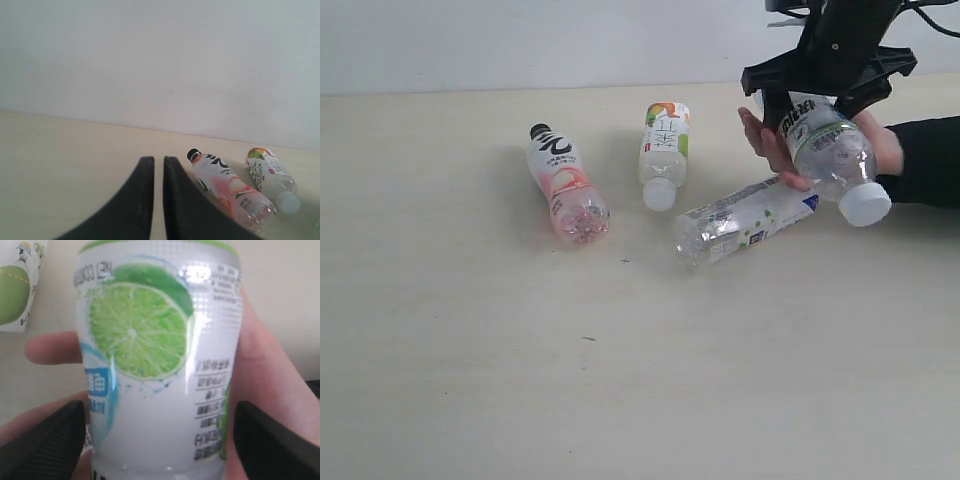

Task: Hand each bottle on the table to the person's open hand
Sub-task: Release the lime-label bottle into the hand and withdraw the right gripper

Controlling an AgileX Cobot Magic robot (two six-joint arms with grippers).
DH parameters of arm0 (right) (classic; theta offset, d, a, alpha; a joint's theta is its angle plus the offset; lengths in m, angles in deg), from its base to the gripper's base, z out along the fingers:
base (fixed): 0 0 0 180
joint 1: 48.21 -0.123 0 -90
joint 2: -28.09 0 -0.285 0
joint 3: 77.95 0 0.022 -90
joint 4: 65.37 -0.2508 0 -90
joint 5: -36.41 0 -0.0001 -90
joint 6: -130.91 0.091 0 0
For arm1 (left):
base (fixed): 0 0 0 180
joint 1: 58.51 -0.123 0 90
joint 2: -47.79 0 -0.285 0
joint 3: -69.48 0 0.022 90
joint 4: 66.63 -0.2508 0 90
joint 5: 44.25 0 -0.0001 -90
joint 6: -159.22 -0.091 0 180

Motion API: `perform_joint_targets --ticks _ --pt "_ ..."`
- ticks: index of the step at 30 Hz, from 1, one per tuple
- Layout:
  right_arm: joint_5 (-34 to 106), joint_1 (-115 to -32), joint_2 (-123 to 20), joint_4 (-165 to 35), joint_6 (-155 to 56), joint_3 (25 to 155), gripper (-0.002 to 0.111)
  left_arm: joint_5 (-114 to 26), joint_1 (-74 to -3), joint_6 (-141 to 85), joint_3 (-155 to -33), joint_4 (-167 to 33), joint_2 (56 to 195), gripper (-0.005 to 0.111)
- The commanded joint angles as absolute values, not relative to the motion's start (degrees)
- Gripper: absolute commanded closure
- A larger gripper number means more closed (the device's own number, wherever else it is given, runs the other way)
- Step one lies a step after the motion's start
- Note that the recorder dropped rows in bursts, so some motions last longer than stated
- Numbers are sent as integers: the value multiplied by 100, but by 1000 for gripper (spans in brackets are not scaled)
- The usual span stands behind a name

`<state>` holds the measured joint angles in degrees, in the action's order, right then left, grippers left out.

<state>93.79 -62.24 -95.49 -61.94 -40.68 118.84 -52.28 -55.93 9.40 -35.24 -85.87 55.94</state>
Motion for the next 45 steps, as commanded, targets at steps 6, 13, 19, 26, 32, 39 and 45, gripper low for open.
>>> perform_joint_targets --ticks 6,13,19,26,32,39,45 --pt "9350 -6219 -9521 -6022 -4159 12012 27 -5228 -5552 945 -3530 -8590 5558 97" --pt "9510 -6219 -8859 -6135 -4524 12121 27 -5228 -5552 945 -3530 -8590 5558 97" --pt "9586 -6219 -7883 -6230 -4628 12083 62 -5228 -5552 945 -3530 -8590 5558 97" --pt "8796 -6219 -6192 -6389 -4976 10807 108 -5228 -5552 945 -3530 -8590 5558 97" --pt "7500 -6219 -4653 -6389 -5393 8812 108 -5228 -5552 945 -3530 -8590 5558 97" --pt "5577 -6219 -3294 -7229 -5518 6565 108 -5228 -5552 945 -3530 -8590 5558 97" --pt "4817 -6219 -2326 -7891 -6313 5896 108 -5228 -5552 945 -3530 -8590 5558 97"
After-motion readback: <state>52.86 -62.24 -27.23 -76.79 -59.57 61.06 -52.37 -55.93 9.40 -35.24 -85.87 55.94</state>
